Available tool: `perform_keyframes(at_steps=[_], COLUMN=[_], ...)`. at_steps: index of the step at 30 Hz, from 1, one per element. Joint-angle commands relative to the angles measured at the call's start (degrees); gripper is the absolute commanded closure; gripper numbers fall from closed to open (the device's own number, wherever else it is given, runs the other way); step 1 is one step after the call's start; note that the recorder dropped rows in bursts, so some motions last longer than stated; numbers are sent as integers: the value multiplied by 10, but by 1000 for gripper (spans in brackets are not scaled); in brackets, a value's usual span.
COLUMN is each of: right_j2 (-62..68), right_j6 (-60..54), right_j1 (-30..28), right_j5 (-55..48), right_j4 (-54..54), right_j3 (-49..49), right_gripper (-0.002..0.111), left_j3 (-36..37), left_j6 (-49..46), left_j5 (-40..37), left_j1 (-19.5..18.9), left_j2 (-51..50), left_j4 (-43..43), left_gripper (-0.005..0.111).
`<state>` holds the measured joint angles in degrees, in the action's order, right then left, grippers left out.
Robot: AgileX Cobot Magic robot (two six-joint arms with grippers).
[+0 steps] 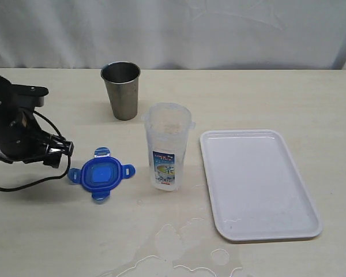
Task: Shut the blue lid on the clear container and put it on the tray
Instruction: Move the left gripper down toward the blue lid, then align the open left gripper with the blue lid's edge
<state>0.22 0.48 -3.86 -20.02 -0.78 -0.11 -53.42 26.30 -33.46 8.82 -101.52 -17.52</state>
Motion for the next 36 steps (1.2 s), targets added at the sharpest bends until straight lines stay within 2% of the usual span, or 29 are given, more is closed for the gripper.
perform_keyframes(at_steps=[1,3,9,15,18,28,36], right_j2=[-2,-2,-2,-2,-2,-2,-2], right_j6=[-5,-5,-5,-5,-5,-5,-5], right_j1=[0,0,0,0,0,0,0], right_j5=[2,2,2,2,2,2,2], right_j4=[-1,-1,-1,-1,-1,-1,-1], right_j3=[1,1,1,1,1,1,1], right_gripper=[104,104,104,104,104,104,104], left_j3=[0,0,0,0,0,0,0], left_j6=[-29,-27,-29,-148,-182,-182,-179], left_j5=[21,23,23,10,8,72,72], left_j1=[26,28,26,11,6,6,-5], left_j2=[6,6,4,-16,-32,-48,-48], left_j4=[3,11,81,237,285,287,290], left_gripper=[54,59,60,60,60,60,60])
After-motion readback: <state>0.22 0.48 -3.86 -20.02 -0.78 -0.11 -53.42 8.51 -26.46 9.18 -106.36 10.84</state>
